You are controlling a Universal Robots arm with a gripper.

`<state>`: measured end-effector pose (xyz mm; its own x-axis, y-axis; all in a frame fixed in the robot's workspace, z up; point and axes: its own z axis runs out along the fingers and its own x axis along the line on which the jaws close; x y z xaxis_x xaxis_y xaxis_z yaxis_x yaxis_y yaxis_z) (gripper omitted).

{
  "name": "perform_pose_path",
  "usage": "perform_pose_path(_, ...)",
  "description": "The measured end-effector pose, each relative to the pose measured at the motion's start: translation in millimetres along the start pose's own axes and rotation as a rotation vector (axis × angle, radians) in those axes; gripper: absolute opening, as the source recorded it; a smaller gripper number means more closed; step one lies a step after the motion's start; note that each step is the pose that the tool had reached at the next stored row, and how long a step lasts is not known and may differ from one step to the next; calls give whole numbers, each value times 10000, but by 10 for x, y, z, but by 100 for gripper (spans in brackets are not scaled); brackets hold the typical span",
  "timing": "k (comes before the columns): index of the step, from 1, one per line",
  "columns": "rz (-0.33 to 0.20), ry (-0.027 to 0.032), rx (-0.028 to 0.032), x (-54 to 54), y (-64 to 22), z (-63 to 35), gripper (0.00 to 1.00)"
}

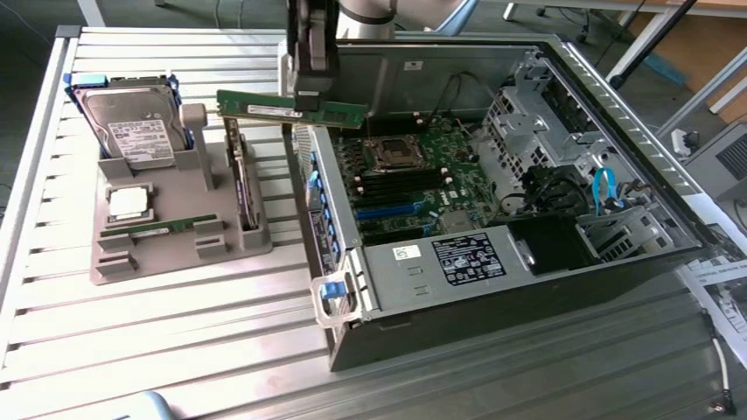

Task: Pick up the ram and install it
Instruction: 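Pick up the ram and move it above insertion slot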

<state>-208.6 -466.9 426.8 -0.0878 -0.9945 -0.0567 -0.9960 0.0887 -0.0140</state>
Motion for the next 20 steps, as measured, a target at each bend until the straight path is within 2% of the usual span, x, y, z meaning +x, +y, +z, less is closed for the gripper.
perform_pose_path(20,-1,1,0,-21,-244,5,13)
